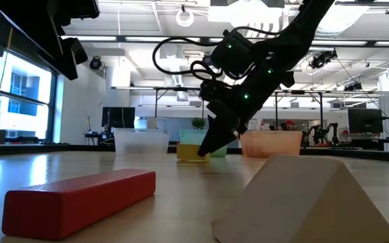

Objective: Sort & place blocks by color
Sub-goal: Put the yellow block into the green transparent bin

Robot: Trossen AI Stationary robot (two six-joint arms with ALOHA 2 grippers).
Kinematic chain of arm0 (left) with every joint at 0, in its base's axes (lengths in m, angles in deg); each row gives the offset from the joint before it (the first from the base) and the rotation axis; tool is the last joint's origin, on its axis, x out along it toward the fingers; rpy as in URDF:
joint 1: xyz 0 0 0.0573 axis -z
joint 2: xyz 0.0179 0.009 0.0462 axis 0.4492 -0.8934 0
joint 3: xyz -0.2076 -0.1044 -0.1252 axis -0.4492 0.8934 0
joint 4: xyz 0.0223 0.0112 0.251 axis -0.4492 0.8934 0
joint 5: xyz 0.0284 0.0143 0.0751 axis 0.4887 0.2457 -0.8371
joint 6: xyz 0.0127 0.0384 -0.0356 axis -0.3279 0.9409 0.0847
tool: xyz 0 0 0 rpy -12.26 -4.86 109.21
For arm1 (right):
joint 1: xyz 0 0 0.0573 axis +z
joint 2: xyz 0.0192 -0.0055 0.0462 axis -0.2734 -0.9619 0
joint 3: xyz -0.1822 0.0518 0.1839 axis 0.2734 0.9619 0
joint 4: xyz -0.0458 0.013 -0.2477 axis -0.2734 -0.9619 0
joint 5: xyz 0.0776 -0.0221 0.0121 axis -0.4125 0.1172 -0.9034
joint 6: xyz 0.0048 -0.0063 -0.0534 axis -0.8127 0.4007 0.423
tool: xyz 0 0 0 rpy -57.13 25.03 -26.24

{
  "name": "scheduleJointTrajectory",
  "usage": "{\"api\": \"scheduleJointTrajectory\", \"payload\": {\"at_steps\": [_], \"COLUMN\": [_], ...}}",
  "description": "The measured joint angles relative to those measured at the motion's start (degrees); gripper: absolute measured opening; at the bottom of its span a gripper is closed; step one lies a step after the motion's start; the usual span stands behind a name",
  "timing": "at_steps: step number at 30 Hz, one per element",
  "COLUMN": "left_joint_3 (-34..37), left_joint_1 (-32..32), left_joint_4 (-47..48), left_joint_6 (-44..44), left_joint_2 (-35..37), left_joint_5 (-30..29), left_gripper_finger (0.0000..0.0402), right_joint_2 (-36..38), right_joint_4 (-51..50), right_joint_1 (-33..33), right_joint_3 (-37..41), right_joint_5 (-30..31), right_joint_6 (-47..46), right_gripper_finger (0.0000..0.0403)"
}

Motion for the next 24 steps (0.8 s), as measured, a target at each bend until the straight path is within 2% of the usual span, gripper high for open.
{"api": "scheduleJointTrajectory", "payload": {"at_steps": [10, 17, 20, 24], "left_joint_3": [0.0, 0.0, 0.0, 0.0], "left_joint_1": [4.5, 8.7, 10.6, 13.4], "left_joint_4": [0.8, 5.4, 8.0, 11.4], "left_joint_6": [-1.7, -8.4, -12.8, -20.1], "left_joint_2": [0.0, 0.0, 0.0, 0.0], "left_joint_5": [0.0, -1.8, -3.8, -6.4], "left_gripper_finger": [0.0213, 0.0213, 0.0213, 0.0213], "right_joint_2": [0.0, 0.4, 0.9, 0.9], "right_joint_4": [7.0, 14.7, 17.4, 19.6], "right_joint_1": [0.0, 0.0, 0.0, -0.2], "right_joint_3": [0.0, 0.0, -0.1, -0.1], "right_joint_5": [0.4, 2.3, 4.8, 11.4], "right_joint_6": [-0.2, -1.1, -0.6, 0.4], "right_gripper_finger": [0.0108, 0.0108, 0.0108, 0.0108]}}
